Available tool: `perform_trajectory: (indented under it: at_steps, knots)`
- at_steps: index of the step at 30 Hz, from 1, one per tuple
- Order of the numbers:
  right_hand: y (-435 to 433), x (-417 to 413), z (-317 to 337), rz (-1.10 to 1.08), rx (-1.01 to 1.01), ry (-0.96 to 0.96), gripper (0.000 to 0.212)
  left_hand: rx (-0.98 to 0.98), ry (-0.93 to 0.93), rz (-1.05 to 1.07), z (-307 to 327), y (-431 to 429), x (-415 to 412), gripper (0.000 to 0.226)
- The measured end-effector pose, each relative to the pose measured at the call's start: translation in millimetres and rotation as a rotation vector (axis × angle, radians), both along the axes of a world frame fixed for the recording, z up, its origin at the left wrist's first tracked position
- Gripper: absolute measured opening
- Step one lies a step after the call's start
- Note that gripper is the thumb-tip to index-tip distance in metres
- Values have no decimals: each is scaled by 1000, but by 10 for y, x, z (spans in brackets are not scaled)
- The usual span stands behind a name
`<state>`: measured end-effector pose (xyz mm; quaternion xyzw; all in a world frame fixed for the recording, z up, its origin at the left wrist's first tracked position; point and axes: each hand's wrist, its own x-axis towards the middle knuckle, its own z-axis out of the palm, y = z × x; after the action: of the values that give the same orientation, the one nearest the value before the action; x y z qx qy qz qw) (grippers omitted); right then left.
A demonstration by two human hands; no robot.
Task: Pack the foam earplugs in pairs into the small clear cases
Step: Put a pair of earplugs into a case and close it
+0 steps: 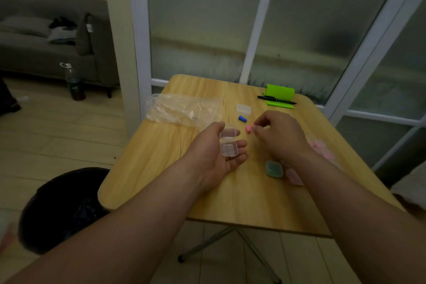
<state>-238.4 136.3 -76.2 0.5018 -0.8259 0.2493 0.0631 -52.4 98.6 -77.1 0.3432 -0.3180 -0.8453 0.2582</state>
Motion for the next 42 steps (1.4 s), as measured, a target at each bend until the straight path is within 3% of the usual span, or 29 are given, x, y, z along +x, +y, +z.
perform_trajectory:
  at_steps: [3,7,15,29,35,42]
  knots:
    - [211,184,71,81,-195,-169,4,-7,24,-12,0,-1,5,49]
    - [455,441,142,205,-272,-212,7,-13,31,-44,-15,23,9,50]
    - [648,650,52,325,-64,-38,6,-24,57,-95,2,146,-24,48]
    - [581,653,-18,313,-28,51,17,-3,84,-116,-41,103,-58,45]
    - [603,583,-45,343,-111,-46,13,-22,91,-123,-22,104,-59,42]
    - [544,188,-33,65,-246,-166,14,-66,14,18,-19,16,-44,49]
